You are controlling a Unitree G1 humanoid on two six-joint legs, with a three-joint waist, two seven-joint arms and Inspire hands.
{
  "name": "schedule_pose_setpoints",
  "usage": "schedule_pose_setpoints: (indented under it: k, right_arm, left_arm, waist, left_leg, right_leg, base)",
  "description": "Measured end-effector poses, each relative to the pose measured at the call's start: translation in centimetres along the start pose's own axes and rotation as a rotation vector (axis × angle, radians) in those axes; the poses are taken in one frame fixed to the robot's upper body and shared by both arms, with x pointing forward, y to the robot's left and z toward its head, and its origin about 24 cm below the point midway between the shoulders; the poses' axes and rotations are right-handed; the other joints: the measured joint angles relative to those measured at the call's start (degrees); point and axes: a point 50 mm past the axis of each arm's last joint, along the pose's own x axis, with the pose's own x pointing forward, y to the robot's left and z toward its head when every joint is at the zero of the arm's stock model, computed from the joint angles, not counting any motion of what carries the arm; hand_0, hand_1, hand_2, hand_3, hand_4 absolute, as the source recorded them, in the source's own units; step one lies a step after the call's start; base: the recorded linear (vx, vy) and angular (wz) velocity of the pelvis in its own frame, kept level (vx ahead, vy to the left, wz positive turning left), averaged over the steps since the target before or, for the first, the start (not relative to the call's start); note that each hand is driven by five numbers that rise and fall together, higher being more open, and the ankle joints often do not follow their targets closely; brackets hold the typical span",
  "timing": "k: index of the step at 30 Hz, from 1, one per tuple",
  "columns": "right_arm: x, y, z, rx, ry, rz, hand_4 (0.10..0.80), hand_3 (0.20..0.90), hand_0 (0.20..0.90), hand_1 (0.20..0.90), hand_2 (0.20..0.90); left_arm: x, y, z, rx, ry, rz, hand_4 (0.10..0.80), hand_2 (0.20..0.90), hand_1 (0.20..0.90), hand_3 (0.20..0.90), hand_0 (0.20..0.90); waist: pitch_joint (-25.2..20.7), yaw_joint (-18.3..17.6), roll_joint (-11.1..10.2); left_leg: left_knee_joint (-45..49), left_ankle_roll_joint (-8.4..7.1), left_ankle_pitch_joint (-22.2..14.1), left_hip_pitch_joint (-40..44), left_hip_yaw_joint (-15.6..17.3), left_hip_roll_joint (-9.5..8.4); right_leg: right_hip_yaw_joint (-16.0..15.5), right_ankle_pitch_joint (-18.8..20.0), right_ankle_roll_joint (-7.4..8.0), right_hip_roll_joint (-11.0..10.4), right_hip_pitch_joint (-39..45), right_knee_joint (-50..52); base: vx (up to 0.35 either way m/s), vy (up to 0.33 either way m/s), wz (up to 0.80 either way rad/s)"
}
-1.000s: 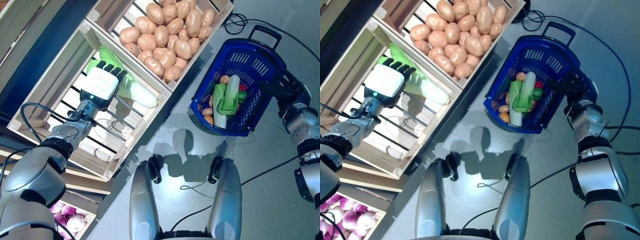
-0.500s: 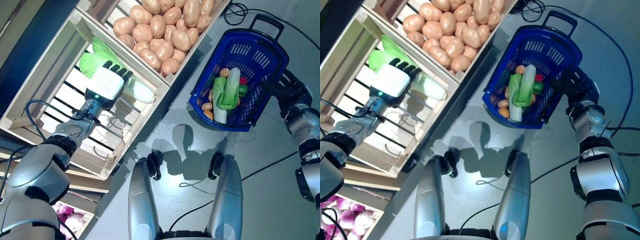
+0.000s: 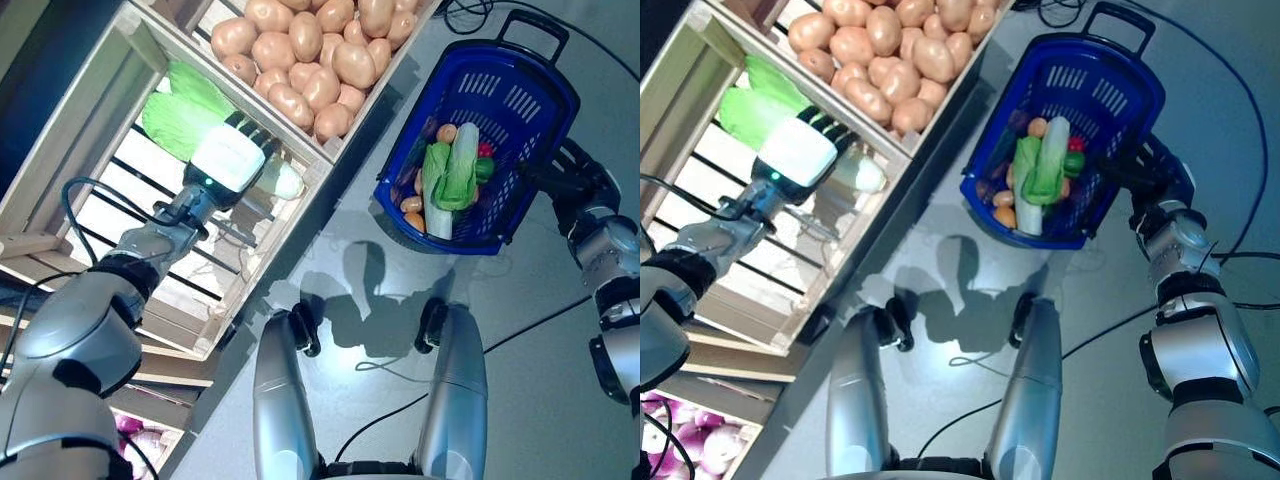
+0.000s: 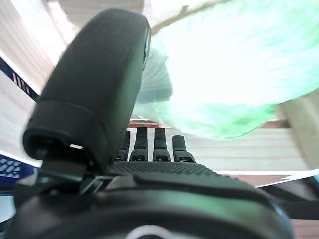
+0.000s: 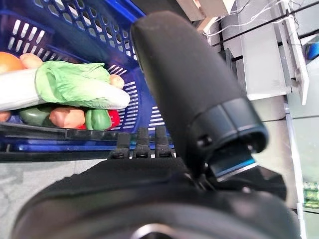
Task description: Put vegetables into the basket
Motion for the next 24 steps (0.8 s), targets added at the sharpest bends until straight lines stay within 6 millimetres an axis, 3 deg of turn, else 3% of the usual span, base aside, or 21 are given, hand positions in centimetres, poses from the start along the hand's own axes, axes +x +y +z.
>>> schedule_pose_setpoints:
  k: [12, 24]
  right_arm:
    - [0.3, 1.3, 1.1, 0.008, -0.034, 0.051, 0.800, 0.900, 0.900, 0.900, 0.900]
    - [0.4, 1.4, 1.2, 0.013, -0.038, 0.055, 0.800, 0.900, 0.900, 0.900, 0.900]
  left_arm:
    - [1.3, -0.1, 1.1, 0.005, -0.029, -0.190, 0.800, 0.900, 0.900, 0.900, 0.900]
    - [3.8, 2.0, 0.9, -0.053, 0.051, -0.323, 0.800, 0.900, 0.900, 0.900, 0.900]
  waist:
    - [0.0, -1.5, -0.1]
    - [0.0, -1.6, -0.5]
  left_leg:
    - [4.3, 0.61, -1.2, -4.5, -1.0, 0.93]
    - [6.2, 0.71, -1.5, -7.2, -1.2, 1.25]
  right_leg:
    - [0.6, -0.1, -0.19, 0.5, -3.9, 2.7]
    - [1.3, -0.3, -0.44, 0.6, -7.0, 4.6]
  base:
    - [0.005, -0.006, -0.02]
    - [0.000, -0.001, -0.01]
